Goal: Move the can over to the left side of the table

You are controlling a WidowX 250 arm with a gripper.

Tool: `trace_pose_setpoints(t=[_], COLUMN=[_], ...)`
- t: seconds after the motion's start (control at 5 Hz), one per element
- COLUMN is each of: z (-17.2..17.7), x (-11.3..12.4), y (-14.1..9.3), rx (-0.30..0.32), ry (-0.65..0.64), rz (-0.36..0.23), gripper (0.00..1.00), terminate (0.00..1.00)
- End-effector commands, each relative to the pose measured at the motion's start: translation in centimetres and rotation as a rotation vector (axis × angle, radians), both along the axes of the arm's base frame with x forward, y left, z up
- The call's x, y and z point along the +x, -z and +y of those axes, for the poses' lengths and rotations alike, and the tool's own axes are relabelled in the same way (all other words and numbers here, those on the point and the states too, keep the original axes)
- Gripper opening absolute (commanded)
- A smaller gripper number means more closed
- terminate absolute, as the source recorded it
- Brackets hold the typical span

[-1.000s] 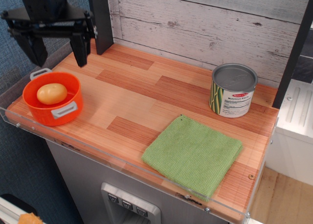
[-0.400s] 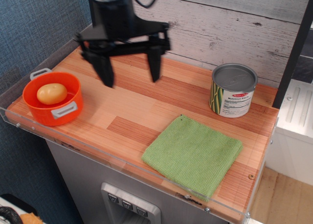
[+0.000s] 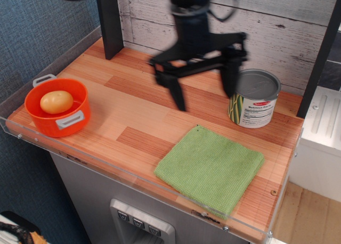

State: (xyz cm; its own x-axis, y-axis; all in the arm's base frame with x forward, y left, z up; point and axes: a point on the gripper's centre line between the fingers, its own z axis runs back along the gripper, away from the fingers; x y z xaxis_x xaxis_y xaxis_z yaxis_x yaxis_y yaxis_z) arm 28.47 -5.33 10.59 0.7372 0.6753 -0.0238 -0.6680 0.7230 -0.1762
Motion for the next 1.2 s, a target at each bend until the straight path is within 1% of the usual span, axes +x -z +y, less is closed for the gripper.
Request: trace_pose_setpoints(t=[0.0, 0.2, 0.4, 0.6, 0.8, 1.0], z=[-4.6, -5.8, -6.8, -6.6, -4.8, -3.0], x=[5.6, 7.8, 8.7, 8.7, 8.8, 9.7], y=[-0.6, 0.9, 2.4, 2.6, 3.3, 4.2], rx=[-0.079, -0.113, -0.099, -0.057, -0.034, -0.014], ry=[-0.112, -0.149, -0.151, -0.175, -0.238, -0.288], rz=[0.023, 0.068, 0.054, 0.031, 0.038, 0.061], gripper=[1.00, 1.00, 1.00, 1.00, 1.00, 1.00], terminate=[0.00, 0.00, 0.00, 0.00, 0.00, 0.00])
